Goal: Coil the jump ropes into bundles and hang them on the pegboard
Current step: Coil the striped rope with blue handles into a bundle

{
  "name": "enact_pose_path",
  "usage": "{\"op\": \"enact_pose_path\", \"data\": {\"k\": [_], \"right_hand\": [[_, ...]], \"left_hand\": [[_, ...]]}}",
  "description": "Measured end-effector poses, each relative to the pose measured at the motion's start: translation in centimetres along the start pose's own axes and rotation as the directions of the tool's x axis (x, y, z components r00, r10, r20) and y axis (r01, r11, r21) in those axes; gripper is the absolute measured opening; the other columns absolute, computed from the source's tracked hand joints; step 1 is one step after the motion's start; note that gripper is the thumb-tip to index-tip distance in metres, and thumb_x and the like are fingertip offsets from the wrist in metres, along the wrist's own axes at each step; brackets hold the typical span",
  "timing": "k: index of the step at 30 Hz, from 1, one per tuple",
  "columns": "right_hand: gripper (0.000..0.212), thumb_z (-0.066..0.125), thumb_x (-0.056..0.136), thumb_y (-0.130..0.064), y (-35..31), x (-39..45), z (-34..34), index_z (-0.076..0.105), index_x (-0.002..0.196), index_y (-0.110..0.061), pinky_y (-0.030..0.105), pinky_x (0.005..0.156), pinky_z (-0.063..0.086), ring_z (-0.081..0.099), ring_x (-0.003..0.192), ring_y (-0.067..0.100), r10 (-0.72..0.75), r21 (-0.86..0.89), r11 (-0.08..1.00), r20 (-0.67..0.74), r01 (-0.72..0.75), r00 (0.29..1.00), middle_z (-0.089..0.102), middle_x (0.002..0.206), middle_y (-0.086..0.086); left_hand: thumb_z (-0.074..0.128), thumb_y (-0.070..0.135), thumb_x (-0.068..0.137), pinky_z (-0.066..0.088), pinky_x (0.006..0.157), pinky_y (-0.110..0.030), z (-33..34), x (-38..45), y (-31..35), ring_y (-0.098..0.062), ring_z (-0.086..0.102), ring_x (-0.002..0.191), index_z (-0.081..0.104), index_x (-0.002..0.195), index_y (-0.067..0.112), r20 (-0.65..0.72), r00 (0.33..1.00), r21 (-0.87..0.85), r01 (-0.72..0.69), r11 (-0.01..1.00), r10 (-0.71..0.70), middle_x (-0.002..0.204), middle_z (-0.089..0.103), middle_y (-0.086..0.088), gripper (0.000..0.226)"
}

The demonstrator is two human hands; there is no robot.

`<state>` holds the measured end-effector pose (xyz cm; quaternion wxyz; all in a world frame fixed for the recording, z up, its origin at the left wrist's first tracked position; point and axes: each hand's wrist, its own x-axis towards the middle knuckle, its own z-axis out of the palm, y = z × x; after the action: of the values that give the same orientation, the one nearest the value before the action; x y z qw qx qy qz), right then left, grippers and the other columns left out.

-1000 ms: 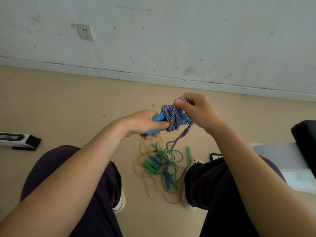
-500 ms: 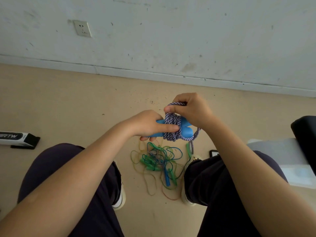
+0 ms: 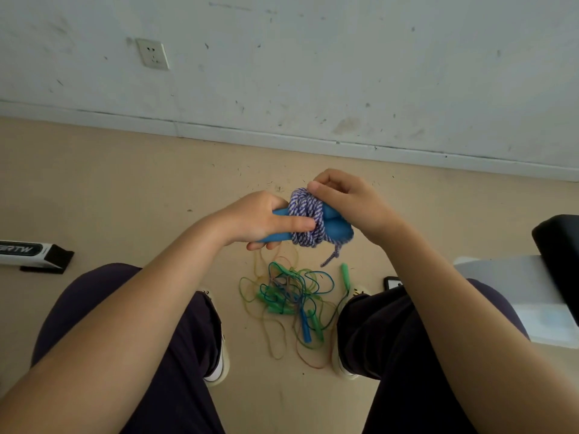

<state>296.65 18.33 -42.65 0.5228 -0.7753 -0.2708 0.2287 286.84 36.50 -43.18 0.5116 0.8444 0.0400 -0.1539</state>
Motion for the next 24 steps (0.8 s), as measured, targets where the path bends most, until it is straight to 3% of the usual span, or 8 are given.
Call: {"op": "enact_pose_path", "data": {"k": [3, 5, 8, 10, 13, 16, 21, 24], "right_hand": [[0.03, 0.063, 0.093, -0.037, -0.4, -0.2, -0.4, 0.066, 0.104, -0.009, 0.035, 0.077, 0.048, 0.059, 0.087, 0.019, 0.078, 0.225, 0.971, 0.021, -0.081, 0.997, 0.063, 0.096, 0.007], [0.039, 0.061, 0.092, -0.04, -0.6, -0.2, -0.5, 0.063, 0.113, -0.006, 0.033, 0.069, 0.051, 0.06, 0.081, 0.022, 0.113, 0.376, 0.917, 0.075, -0.134, 0.991, 0.064, 0.095, 0.009], [0.031, 0.062, 0.09, -0.042, -0.5, -0.3, -0.2, 0.064, 0.102, -0.014, 0.029, 0.057, 0.046, 0.057, 0.065, 0.018, 0.102, 0.432, 0.889, 0.128, -0.148, 0.987, 0.064, 0.083, 0.001], [0.033, 0.061, 0.091, -0.045, -0.3, -0.3, 0.5, 0.064, 0.101, -0.013, 0.027, 0.054, 0.039, 0.052, 0.06, 0.016, 0.079, 0.407, 0.903, 0.155, -0.136, 0.985, 0.064, 0.084, 0.004], [0.033, 0.056, 0.093, -0.045, -0.3, -0.4, 1.2, 0.064, 0.091, -0.013, 0.024, 0.049, 0.027, 0.038, 0.052, 0.012, 0.1, 0.337, 0.93, 0.153, -0.147, 0.983, 0.056, 0.074, 0.005], [0.032, 0.05, 0.101, -0.034, -0.2, -0.4, 1.1, 0.066, 0.102, -0.006, 0.02, 0.045, 0.02, 0.026, 0.049, 0.008, 0.152, 0.245, 0.952, 0.148, -0.185, 0.977, 0.039, 0.064, 0.0], [0.024, 0.052, 0.102, -0.027, -1.0, -0.5, 1.2, 0.065, 0.088, -0.013, 0.018, 0.042, 0.027, 0.03, 0.044, 0.005, 0.184, 0.034, 0.982, 0.093, -0.188, 0.978, 0.04, 0.05, -0.013], [0.026, 0.052, 0.101, -0.027, -1.4, -0.6, 0.6, 0.063, 0.079, -0.016, 0.02, 0.044, 0.028, 0.032, 0.042, 0.004, 0.172, -0.037, 0.985, 0.032, -0.171, 0.985, 0.041, 0.05, -0.013]], "left_hand": [[0.068, 0.067, 0.077, 0.035, 0.038, -0.02, 0.0, 0.0, 0.3, -0.014, 0.04, 0.032, 0.062, 0.074, 0.019, -0.053, 0.999, -0.21, -0.018, 0.978, 0.007, 0.055, 0.062, -0.005, 0.049], [0.065, 0.067, 0.074, 0.031, 0.034, -0.019, 0.1, 0.2, 0.4, -0.013, 0.038, 0.034, 0.061, 0.078, 0.015, -0.103, 0.995, -0.36, -0.029, 0.933, -0.008, 0.054, 0.058, -0.004, 0.052], [0.065, 0.066, 0.071, 0.029, 0.034, -0.02, 0.3, 0.7, 0.5, -0.015, 0.038, 0.041, 0.058, 0.082, 0.013, -0.165, 0.985, -0.517, -0.047, 0.855, -0.046, 0.054, 0.055, -0.002, 0.055], [0.073, 0.062, 0.073, 0.029, 0.037, -0.02, 0.2, 0.8, 0.4, -0.015, 0.037, 0.045, 0.058, 0.085, 0.014, -0.172, 0.983, -0.577, -0.046, 0.815, -0.066, 0.057, 0.055, 0.0, 0.051], [0.077, 0.034, 0.08, 0.031, 0.044, -0.02, -0.1, 0.8, 0.2, -0.011, 0.039, 0.047, 0.058, 0.096, 0.012, -0.162, 0.986, -0.597, -0.066, 0.799, -0.039, 0.062, 0.055, 0.002, 0.033], [0.071, 0.015, 0.09, 0.035, 0.044, -0.02, -0.4, 0.7, 0.2, -0.012, 0.042, 0.046, 0.059, 0.093, 0.009, -0.255, 0.965, -0.571, -0.107, 0.814, -0.052, 0.063, 0.056, 0.001, 0.014], [0.07, 0.019, 0.093, 0.039, 0.043, -0.024, -0.7, 1.0, -0.2, -0.015, 0.047, 0.042, 0.058, 0.079, 0.011, -0.435, 0.894, -0.475, -0.128, 0.87, -0.107, 0.06, 0.059, 0.001, 0.019], [0.069, 0.022, 0.093, 0.036, 0.041, -0.024, -0.7, 1.4, -0.6, -0.015, 0.045, 0.041, 0.059, 0.079, 0.011, -0.456, 0.881, -0.44, -0.099, 0.892, -0.127, 0.06, 0.058, 0.0, 0.021]]}}
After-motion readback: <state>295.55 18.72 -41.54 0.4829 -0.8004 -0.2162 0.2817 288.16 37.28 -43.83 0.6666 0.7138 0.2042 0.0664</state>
